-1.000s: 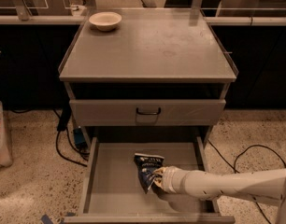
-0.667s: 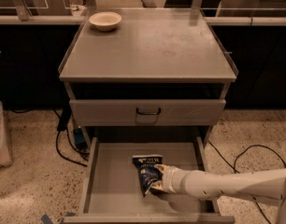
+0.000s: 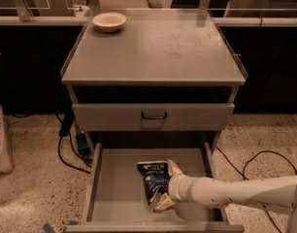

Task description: Place blue chip bag into middle drawer

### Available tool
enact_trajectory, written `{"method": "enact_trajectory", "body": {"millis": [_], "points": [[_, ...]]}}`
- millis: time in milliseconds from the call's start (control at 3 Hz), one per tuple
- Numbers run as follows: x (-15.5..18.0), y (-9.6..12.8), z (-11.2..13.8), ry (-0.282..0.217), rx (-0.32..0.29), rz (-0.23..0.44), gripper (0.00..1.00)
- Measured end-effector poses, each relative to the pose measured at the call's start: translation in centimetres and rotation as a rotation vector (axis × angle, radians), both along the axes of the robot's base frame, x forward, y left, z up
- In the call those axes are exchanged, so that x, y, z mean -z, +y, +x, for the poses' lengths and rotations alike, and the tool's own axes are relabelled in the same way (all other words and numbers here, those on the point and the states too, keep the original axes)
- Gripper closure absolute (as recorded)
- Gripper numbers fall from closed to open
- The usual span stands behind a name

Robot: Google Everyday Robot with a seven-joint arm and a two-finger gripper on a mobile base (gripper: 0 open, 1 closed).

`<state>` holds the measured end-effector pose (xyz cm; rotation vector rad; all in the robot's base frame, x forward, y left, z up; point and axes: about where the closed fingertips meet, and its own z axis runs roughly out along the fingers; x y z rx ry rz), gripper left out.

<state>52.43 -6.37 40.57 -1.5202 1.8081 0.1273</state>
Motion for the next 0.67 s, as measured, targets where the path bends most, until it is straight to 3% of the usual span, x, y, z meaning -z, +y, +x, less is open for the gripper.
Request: {"method": "enact_trajectory", "body": {"millis": [333, 667], "points": [[-0.5, -0.4, 0.0, -0.019, 0.029, 0.004, 0.00], [-2.8, -1.6, -0.1, -0.067, 0.079, -0.036, 0.00]]}}
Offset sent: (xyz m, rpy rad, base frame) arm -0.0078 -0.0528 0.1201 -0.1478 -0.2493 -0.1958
